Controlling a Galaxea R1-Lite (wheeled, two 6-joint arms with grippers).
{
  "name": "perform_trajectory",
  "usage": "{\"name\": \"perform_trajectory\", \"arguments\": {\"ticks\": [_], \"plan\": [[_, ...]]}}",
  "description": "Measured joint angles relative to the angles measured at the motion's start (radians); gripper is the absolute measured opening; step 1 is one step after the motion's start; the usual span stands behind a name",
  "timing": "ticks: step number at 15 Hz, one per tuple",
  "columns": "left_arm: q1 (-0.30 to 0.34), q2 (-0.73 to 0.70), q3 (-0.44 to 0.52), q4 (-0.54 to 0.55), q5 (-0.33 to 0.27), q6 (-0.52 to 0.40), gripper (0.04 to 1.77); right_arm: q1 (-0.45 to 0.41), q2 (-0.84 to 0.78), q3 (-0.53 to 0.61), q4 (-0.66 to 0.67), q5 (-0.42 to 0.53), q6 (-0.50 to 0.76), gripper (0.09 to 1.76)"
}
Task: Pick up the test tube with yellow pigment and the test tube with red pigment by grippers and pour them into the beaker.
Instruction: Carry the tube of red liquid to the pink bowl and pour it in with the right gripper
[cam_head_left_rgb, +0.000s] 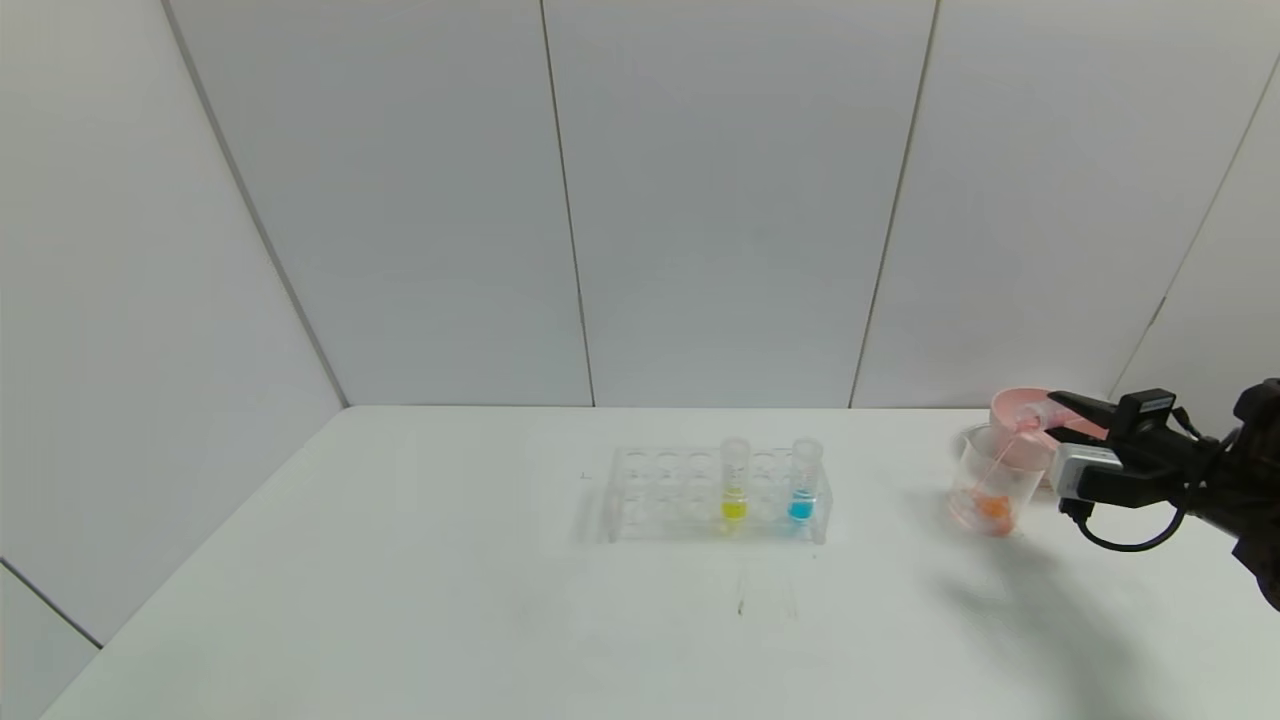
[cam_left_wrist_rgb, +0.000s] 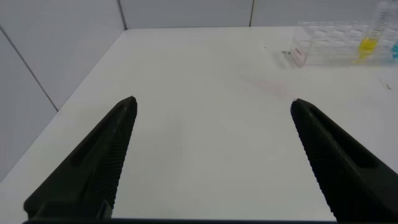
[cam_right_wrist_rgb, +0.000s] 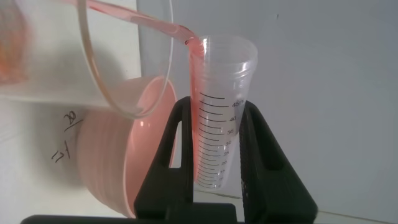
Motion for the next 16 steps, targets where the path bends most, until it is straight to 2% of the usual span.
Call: {"name": "perform_trajectory", "arguments": {"ticks": [10,16], "plan": [[0.0,0.0,0.0,0.0,0.0,0.0,1.76,-0.01,0.002,-0.015,0.01,-0.001,-0.008,0.49],[0.0,0.0,0.0,0.0,0.0,0.0,1.76,-0.008,0.002,-0.029,0.01,-0.034,-0.04,0.49]]}}
